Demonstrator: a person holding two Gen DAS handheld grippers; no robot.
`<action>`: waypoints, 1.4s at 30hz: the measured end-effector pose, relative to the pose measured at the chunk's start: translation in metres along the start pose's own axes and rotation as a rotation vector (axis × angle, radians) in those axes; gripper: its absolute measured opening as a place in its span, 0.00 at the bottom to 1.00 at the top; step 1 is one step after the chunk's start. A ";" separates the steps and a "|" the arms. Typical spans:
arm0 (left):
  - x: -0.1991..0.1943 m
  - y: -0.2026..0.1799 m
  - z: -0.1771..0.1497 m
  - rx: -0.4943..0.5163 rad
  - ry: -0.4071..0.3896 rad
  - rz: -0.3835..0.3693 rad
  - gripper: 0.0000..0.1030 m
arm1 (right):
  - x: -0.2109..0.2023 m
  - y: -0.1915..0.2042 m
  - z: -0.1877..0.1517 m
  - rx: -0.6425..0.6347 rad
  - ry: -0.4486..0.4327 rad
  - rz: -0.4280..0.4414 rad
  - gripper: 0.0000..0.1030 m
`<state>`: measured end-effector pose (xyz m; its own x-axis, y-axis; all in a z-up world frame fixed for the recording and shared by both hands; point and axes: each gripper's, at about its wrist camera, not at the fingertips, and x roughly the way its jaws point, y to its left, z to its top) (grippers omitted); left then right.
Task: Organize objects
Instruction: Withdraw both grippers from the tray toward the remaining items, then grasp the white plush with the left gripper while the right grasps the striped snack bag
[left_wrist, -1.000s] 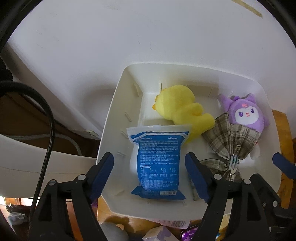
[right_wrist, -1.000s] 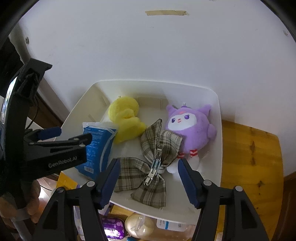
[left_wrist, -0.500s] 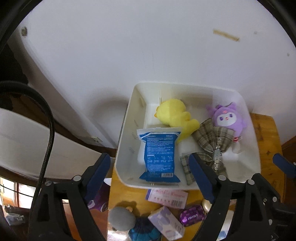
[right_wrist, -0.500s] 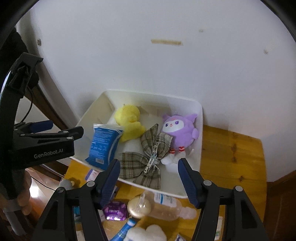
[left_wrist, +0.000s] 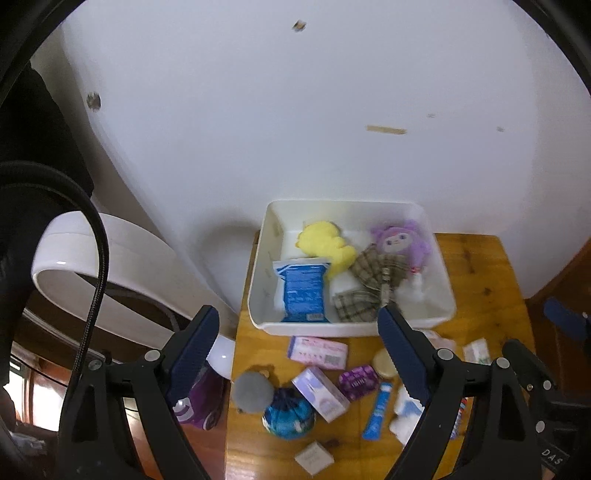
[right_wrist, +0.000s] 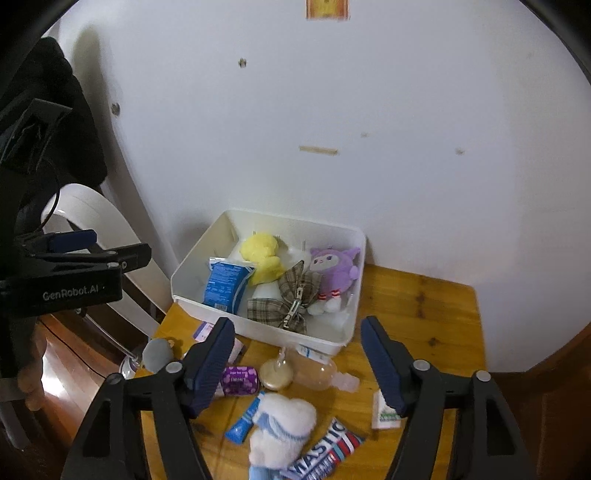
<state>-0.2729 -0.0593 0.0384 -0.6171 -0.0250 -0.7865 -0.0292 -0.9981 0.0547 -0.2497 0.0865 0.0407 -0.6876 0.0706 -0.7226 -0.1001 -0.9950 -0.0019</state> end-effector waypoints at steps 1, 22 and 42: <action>-0.008 -0.002 -0.004 0.006 -0.007 -0.007 0.87 | -0.009 0.000 -0.004 -0.005 -0.011 -0.008 0.71; -0.062 -0.113 -0.096 0.220 0.007 -0.180 0.88 | -0.125 -0.043 -0.089 -0.051 -0.129 -0.140 0.78; 0.098 -0.149 -0.133 0.111 0.302 -0.184 0.88 | -0.007 -0.111 -0.174 0.183 0.127 0.012 0.78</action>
<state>-0.2241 0.0798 -0.1286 -0.3338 0.1215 -0.9348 -0.2136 -0.9756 -0.0505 -0.1087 0.1843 -0.0744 -0.5943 0.0375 -0.8034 -0.2292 -0.9654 0.1245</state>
